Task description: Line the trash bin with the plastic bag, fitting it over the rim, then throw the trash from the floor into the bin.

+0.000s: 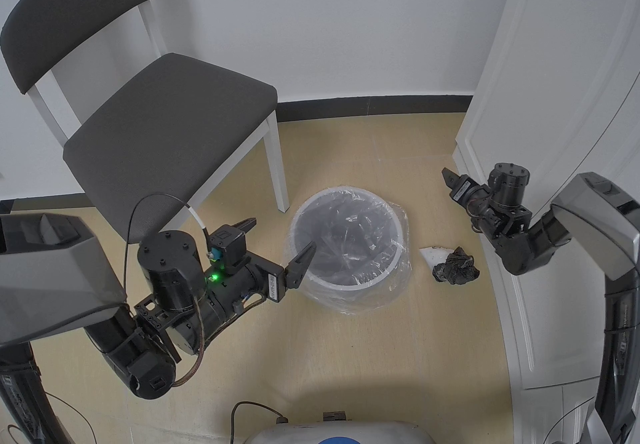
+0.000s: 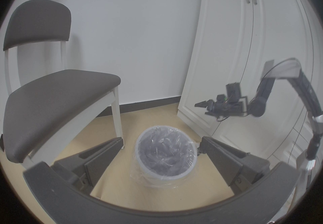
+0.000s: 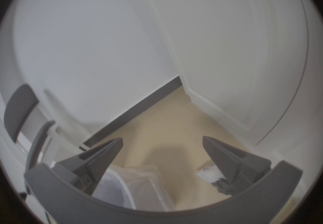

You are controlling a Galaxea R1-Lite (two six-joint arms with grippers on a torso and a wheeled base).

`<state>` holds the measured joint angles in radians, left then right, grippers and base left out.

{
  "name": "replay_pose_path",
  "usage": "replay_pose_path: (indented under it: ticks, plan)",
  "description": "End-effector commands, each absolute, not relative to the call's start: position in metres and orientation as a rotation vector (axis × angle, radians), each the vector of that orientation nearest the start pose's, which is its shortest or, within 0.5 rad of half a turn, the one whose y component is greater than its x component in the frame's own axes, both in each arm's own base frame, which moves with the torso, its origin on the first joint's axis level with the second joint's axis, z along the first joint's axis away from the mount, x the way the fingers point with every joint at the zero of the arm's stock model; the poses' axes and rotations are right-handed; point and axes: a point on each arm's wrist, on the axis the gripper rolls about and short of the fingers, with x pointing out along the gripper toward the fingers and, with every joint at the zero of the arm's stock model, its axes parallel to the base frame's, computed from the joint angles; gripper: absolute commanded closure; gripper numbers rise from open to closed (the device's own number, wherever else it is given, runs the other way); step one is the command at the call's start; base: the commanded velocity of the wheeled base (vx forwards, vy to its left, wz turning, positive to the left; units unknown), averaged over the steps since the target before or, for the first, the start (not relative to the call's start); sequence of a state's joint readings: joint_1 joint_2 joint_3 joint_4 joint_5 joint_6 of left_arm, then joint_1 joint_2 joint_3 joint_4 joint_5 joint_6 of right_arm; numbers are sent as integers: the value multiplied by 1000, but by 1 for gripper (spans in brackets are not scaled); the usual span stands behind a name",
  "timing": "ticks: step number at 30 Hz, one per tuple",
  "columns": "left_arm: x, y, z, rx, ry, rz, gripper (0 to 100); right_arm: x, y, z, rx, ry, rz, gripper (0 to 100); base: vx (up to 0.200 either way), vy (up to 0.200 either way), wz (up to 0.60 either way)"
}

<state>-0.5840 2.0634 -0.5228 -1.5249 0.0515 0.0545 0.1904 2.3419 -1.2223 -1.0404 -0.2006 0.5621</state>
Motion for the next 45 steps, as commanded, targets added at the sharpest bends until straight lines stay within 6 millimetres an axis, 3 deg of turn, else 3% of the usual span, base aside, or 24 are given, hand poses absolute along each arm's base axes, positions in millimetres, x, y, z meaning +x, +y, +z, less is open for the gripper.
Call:
replay_pose_path:
  ticks: [1, 4, 11, 21, 38, 45]
  plan:
    - [247, -155, 123, -8, -60, -516, 0, 496, 109, -12, 709, 205, -61, 0, 0, 0, 0]
    - [246, -154, 123, -6, -56, -513, 0, 497, 113, -33, 703, 223, -60, 0, 0, 0, 0]
    - [240, -152, 117, -1, -24, -518, 0, 502, 110, -40, 705, 224, -67, 0, 0, 0, 0]
    - [239, -149, 121, -5, -36, -512, 0, 500, 122, -52, 688, 264, -31, 0, 0, 0, 0]
    - [240, -150, 116, 0, -19, -512, 0, 490, 129, -85, 516, 351, 5, 0, 0, 0, 0]
    - [240, -149, 116, 0, -19, -512, 0, 488, 129, -85, 475, 457, -20, 0, 0, 0, 0]
